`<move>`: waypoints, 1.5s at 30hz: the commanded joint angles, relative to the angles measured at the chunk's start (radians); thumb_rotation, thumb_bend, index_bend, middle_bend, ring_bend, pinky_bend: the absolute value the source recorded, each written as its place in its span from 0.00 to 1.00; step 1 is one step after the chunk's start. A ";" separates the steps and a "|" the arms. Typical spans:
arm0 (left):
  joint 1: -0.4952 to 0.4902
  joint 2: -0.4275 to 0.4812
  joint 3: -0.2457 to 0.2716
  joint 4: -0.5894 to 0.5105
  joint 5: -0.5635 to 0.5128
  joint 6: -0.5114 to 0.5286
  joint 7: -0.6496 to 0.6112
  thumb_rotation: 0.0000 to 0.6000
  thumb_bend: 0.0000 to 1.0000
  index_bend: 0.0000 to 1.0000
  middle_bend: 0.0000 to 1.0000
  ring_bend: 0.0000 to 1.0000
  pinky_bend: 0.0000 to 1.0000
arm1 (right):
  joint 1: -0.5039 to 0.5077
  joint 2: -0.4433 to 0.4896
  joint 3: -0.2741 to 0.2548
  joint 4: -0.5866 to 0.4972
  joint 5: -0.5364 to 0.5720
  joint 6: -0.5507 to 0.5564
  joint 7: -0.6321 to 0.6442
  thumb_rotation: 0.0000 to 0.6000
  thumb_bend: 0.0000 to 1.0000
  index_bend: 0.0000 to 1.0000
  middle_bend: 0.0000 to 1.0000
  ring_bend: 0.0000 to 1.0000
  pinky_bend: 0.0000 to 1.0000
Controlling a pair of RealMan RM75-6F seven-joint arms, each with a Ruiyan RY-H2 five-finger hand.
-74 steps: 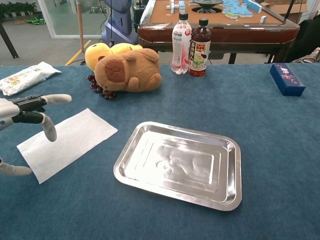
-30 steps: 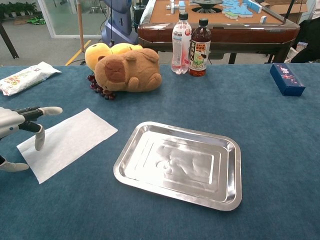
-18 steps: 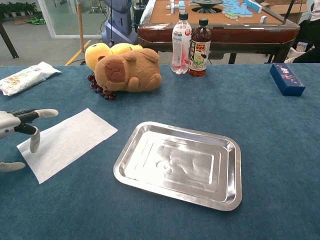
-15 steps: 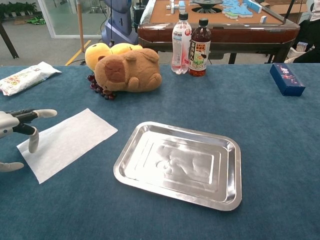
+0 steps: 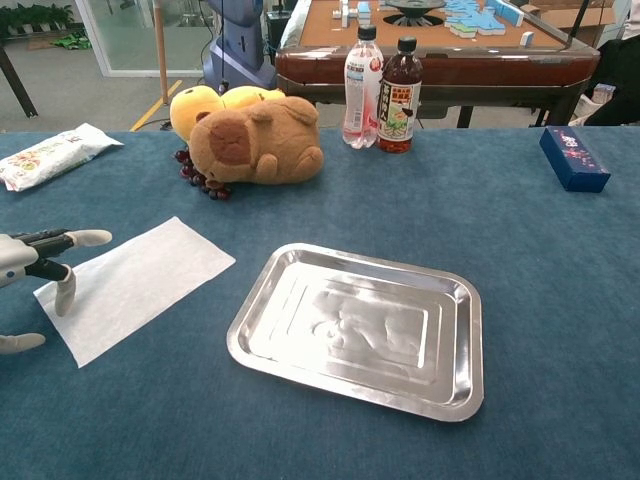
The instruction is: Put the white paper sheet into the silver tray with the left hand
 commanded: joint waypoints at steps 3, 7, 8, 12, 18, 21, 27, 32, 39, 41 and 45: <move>-0.001 -0.005 -0.002 0.006 -0.003 -0.001 -0.001 1.00 0.25 0.50 0.00 0.00 0.15 | 0.000 0.001 -0.001 -0.001 -0.003 0.001 0.002 1.00 0.09 0.41 0.31 0.24 0.44; -0.001 -0.010 0.000 0.012 -0.003 -0.001 0.000 1.00 0.25 0.50 0.00 0.00 0.15 | -0.001 0.001 -0.002 -0.001 -0.005 0.002 0.003 1.00 0.09 0.41 0.31 0.24 0.44; -0.001 -0.011 0.000 0.014 -0.003 -0.001 0.000 1.00 0.25 0.50 0.00 0.00 0.15 | -0.001 0.002 -0.002 -0.001 -0.004 0.001 0.004 1.00 0.09 0.41 0.31 0.24 0.44; -0.002 -0.015 0.001 0.020 -0.005 -0.005 0.000 1.00 0.25 0.50 0.00 0.00 0.15 | -0.001 0.002 -0.002 -0.001 -0.004 0.002 0.004 1.00 0.09 0.41 0.31 0.24 0.44; -0.002 -0.020 -0.001 0.026 -0.010 -0.006 -0.003 1.00 0.25 0.50 0.00 0.00 0.15 | 0.000 0.001 -0.002 -0.001 -0.004 0.000 0.002 1.00 0.09 0.41 0.31 0.24 0.44; -0.003 -0.024 -0.001 0.029 -0.011 -0.008 -0.005 1.00 0.25 0.50 0.00 0.00 0.15 | 0.000 0.001 -0.002 -0.002 -0.005 0.000 0.001 1.00 0.09 0.41 0.31 0.24 0.44; -0.002 -0.034 0.002 0.038 -0.004 0.002 -0.024 1.00 0.25 0.50 0.00 0.00 0.16 | 0.000 0.002 -0.002 -0.003 -0.004 0.000 0.001 1.00 0.09 0.41 0.31 0.24 0.44; 0.002 -0.052 0.000 0.064 0.005 0.025 -0.050 1.00 0.26 0.49 0.00 0.00 0.16 | 0.000 0.002 -0.003 -0.002 -0.005 0.000 0.003 1.00 0.09 0.41 0.31 0.24 0.44; 0.010 -0.081 -0.004 0.118 0.024 0.077 -0.075 1.00 0.25 0.43 0.00 0.00 0.18 | 0.001 0.002 -0.003 -0.002 -0.006 -0.002 0.003 1.00 0.09 0.41 0.31 0.24 0.44; 0.009 -0.085 -0.005 0.124 0.025 0.079 -0.074 1.00 0.25 0.42 0.00 0.00 0.18 | 0.001 0.002 -0.003 -0.002 -0.006 -0.001 0.003 1.00 0.09 0.41 0.31 0.24 0.44; 0.011 -0.088 -0.003 0.136 0.026 0.083 -0.062 1.00 0.25 0.41 0.00 0.00 0.19 | 0.001 0.002 -0.003 -0.002 -0.006 -0.002 0.002 1.00 0.09 0.41 0.31 0.24 0.44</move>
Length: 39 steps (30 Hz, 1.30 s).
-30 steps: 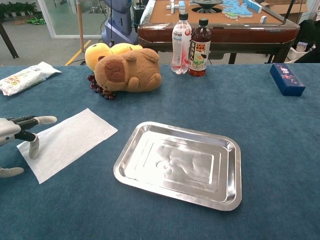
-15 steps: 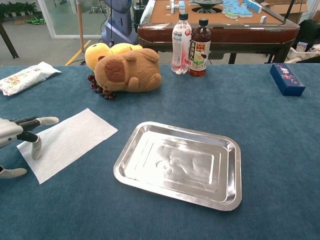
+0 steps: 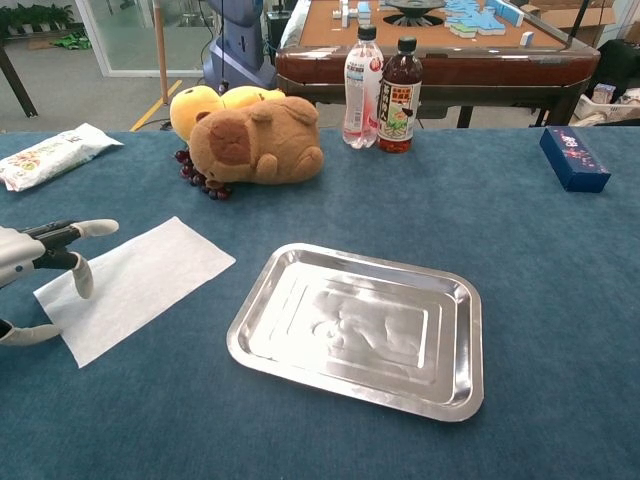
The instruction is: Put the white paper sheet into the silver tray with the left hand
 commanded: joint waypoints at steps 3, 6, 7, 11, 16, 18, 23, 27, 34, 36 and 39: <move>0.001 0.003 0.003 0.010 0.001 0.001 0.013 1.00 0.25 0.41 0.00 0.00 0.19 | 0.001 0.000 0.000 0.000 0.001 -0.002 0.000 1.00 0.09 0.41 0.31 0.24 0.44; 0.001 0.004 0.005 0.017 0.004 0.002 0.024 1.00 0.25 0.40 0.00 0.00 0.19 | 0.001 0.000 0.000 0.000 0.000 -0.001 0.001 1.00 0.09 0.41 0.31 0.24 0.44; 0.001 0.003 0.005 0.020 0.006 0.004 0.027 1.00 0.25 0.40 0.00 0.00 0.19 | 0.001 0.000 0.000 0.000 0.000 -0.001 0.001 1.00 0.09 0.41 0.31 0.24 0.44; 0.002 0.007 0.008 0.022 0.009 0.008 0.036 1.00 0.24 0.38 0.00 0.00 0.19 | 0.000 0.000 0.000 0.000 0.000 -0.001 0.000 1.00 0.09 0.41 0.31 0.24 0.44; 0.003 0.015 0.014 0.020 0.011 0.003 0.052 1.00 0.23 0.37 0.00 0.00 0.19 | 0.000 0.000 -0.001 -0.001 -0.001 0.000 0.000 1.00 0.09 0.41 0.31 0.24 0.44; 0.002 0.015 0.015 0.018 0.012 0.001 0.054 1.00 0.23 0.37 0.00 0.00 0.19 | 0.000 0.000 0.000 -0.001 -0.001 0.001 0.000 1.00 0.09 0.41 0.31 0.24 0.44; 0.000 0.011 0.016 0.013 0.014 0.001 0.062 1.00 0.23 0.37 0.00 0.00 0.19 | 0.000 0.000 -0.001 -0.002 -0.001 0.000 -0.001 1.00 0.09 0.41 0.31 0.24 0.44; 0.000 -0.001 0.012 0.019 0.013 0.003 0.060 1.00 0.23 0.37 0.00 0.00 0.19 | 0.000 0.001 0.000 -0.001 -0.002 0.002 0.002 1.00 0.09 0.41 0.31 0.24 0.44; 0.001 -0.017 0.013 0.038 0.009 -0.003 0.058 1.00 0.23 0.37 0.00 0.00 0.20 | -0.001 0.002 0.000 -0.001 -0.001 0.003 0.007 1.00 0.09 0.41 0.31 0.24 0.44; 0.001 -0.021 0.011 0.041 0.006 -0.004 0.054 1.00 0.23 0.37 0.00 0.00 0.20 | -0.001 0.002 0.000 -0.001 -0.001 0.002 0.007 1.00 0.09 0.41 0.31 0.24 0.44; 0.003 -0.028 0.010 0.048 0.006 0.002 0.045 1.00 0.23 0.38 0.00 0.00 0.20 | 0.000 0.002 -0.001 -0.001 -0.002 0.001 0.004 1.00 0.09 0.41 0.31 0.24 0.44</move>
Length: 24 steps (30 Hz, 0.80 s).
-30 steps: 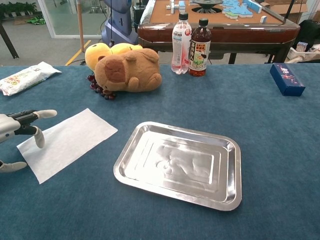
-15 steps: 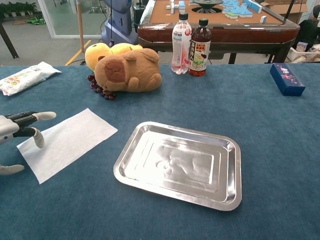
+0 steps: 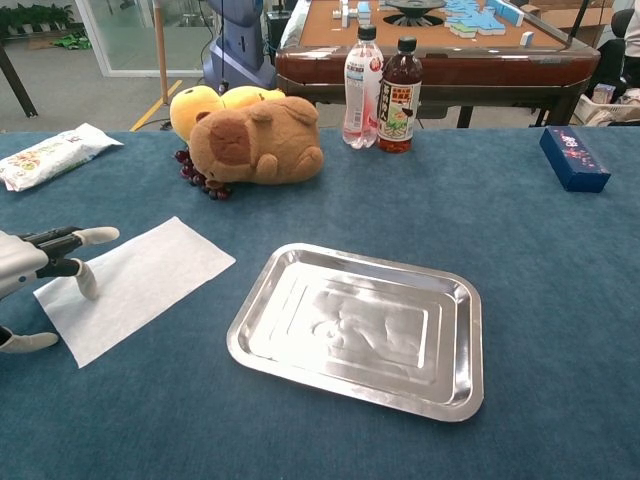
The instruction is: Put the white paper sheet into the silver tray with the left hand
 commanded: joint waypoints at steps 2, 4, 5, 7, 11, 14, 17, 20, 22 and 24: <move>0.002 -0.007 -0.002 0.008 0.002 0.010 -0.009 1.00 0.23 0.39 0.00 0.00 0.20 | 0.000 -0.001 -0.001 -0.001 -0.001 0.000 -0.002 1.00 0.09 0.41 0.31 0.24 0.44; 0.002 -0.013 -0.004 0.012 0.002 0.016 -0.019 1.00 0.23 0.40 0.00 0.00 0.21 | 0.000 -0.001 -0.001 -0.001 -0.001 0.000 -0.003 1.00 0.09 0.41 0.31 0.24 0.44; 0.003 -0.015 -0.005 0.013 0.001 0.019 -0.024 1.00 0.23 0.41 0.00 0.00 0.21 | 0.000 -0.001 -0.001 -0.001 -0.001 0.000 -0.003 1.00 0.09 0.41 0.31 0.24 0.44; 0.004 -0.018 -0.006 0.016 0.002 0.023 -0.031 1.00 0.23 0.42 0.00 0.00 0.22 | 0.000 -0.001 -0.001 0.000 -0.001 0.001 -0.003 1.00 0.09 0.41 0.31 0.24 0.44; 0.004 -0.020 -0.005 0.018 0.001 0.022 -0.036 1.00 0.23 0.44 0.00 0.00 0.22 | 0.000 -0.002 -0.001 0.000 -0.001 0.000 -0.004 1.00 0.09 0.41 0.31 0.24 0.44; 0.004 -0.022 -0.005 0.019 -0.001 0.020 -0.039 1.00 0.23 0.45 0.00 0.00 0.22 | 0.000 -0.001 -0.001 0.000 -0.001 0.001 -0.003 1.00 0.09 0.41 0.31 0.24 0.44; 0.005 -0.025 -0.006 0.020 -0.003 0.019 -0.043 1.00 0.23 0.46 0.00 0.00 0.22 | 0.000 -0.001 0.000 -0.001 -0.001 0.001 -0.003 1.00 0.09 0.41 0.31 0.24 0.44; 0.005 -0.026 -0.006 0.019 -0.006 0.016 -0.044 1.00 0.25 0.46 0.00 0.00 0.22 | 0.000 -0.001 -0.001 -0.001 0.000 0.000 -0.003 1.00 0.09 0.41 0.31 0.24 0.44; 0.006 -0.028 -0.007 0.022 -0.008 0.017 -0.042 1.00 0.27 0.46 0.00 0.00 0.22 | 0.000 -0.001 -0.001 -0.001 -0.001 0.000 -0.003 1.00 0.09 0.41 0.31 0.24 0.44; 0.006 -0.028 -0.007 0.024 -0.009 0.015 -0.043 1.00 0.29 0.46 0.00 0.00 0.22 | 0.000 -0.001 -0.001 -0.001 0.000 0.001 -0.004 1.00 0.09 0.41 0.31 0.24 0.44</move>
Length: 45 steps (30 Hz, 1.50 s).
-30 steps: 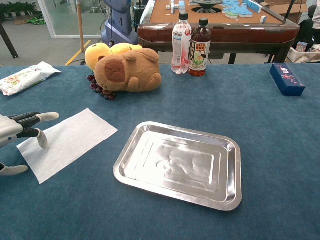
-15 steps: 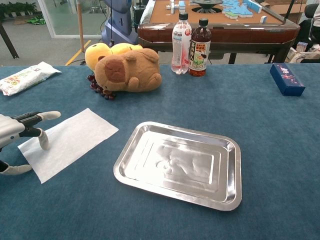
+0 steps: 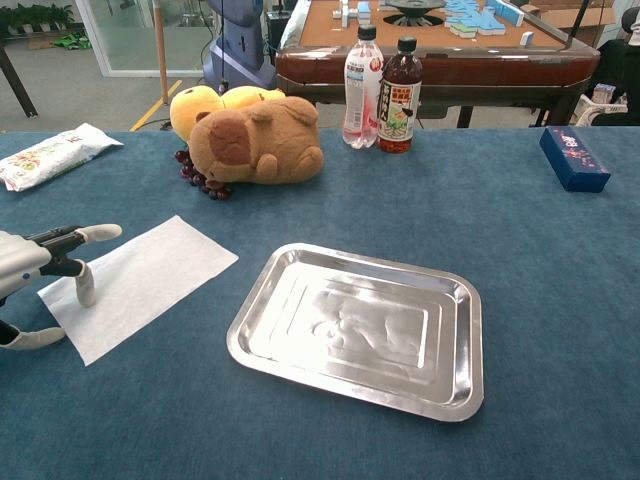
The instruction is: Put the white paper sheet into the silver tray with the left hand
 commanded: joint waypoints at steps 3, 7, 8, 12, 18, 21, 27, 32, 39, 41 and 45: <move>0.000 -0.001 0.000 0.005 -0.002 -0.003 0.002 1.00 0.29 0.46 0.00 0.00 0.22 | 0.000 0.000 0.000 0.001 0.000 -0.001 0.000 1.00 0.09 0.41 0.31 0.24 0.44; 0.000 -0.003 -0.001 0.006 -0.004 -0.004 -0.003 1.00 0.29 0.46 0.00 0.00 0.22 | 0.000 0.000 0.000 0.001 0.000 0.000 0.002 1.00 0.09 0.41 0.31 0.24 0.44; 0.000 -0.003 -0.001 0.005 -0.003 -0.003 -0.003 1.00 0.29 0.47 0.00 0.00 0.22 | 0.000 0.000 0.000 0.001 0.000 -0.001 0.002 1.00 0.09 0.41 0.31 0.24 0.44; 0.001 -0.002 -0.002 0.002 -0.004 0.000 -0.008 1.00 0.33 0.49 0.00 0.00 0.22 | 0.001 -0.001 0.000 0.002 0.000 -0.001 0.002 1.00 0.09 0.41 0.31 0.24 0.44; 0.002 0.002 -0.003 -0.004 -0.005 0.004 -0.015 1.00 0.39 0.51 0.00 0.00 0.22 | 0.001 -0.001 -0.001 0.001 0.000 -0.002 0.001 1.00 0.09 0.41 0.31 0.24 0.44; 0.002 0.002 -0.003 -0.005 -0.005 0.004 -0.018 1.00 0.39 0.53 0.00 0.00 0.22 | 0.001 -0.001 0.000 0.001 0.000 -0.002 0.001 1.00 0.09 0.41 0.31 0.24 0.44; 0.004 0.000 -0.003 -0.006 -0.006 0.006 -0.029 1.00 0.39 0.55 0.00 0.00 0.22 | 0.000 0.000 0.000 0.001 0.001 0.000 0.002 1.00 0.09 0.41 0.31 0.24 0.44; 0.008 -0.003 -0.006 -0.004 -0.006 0.020 -0.059 1.00 0.39 0.57 0.00 0.00 0.22 | 0.000 0.000 0.001 0.001 0.001 0.001 0.004 1.00 0.09 0.41 0.31 0.24 0.44; 0.016 -0.001 -0.014 -0.006 -0.011 0.043 -0.119 1.00 0.39 0.60 0.00 0.00 0.22 | -0.001 -0.001 0.000 0.001 -0.001 0.002 0.003 1.00 0.09 0.41 0.31 0.24 0.44; 0.017 0.004 -0.018 -0.014 -0.012 0.052 -0.137 1.00 0.39 0.60 0.00 0.00 0.22 | -0.001 -0.001 0.000 0.001 -0.001 0.003 0.002 1.00 0.09 0.41 0.31 0.24 0.44; 0.017 0.026 -0.034 -0.058 -0.019 0.073 -0.182 1.00 0.39 0.61 0.00 0.00 0.22 | -0.001 -0.001 0.000 0.000 -0.001 0.003 0.001 1.00 0.09 0.41 0.31 0.24 0.44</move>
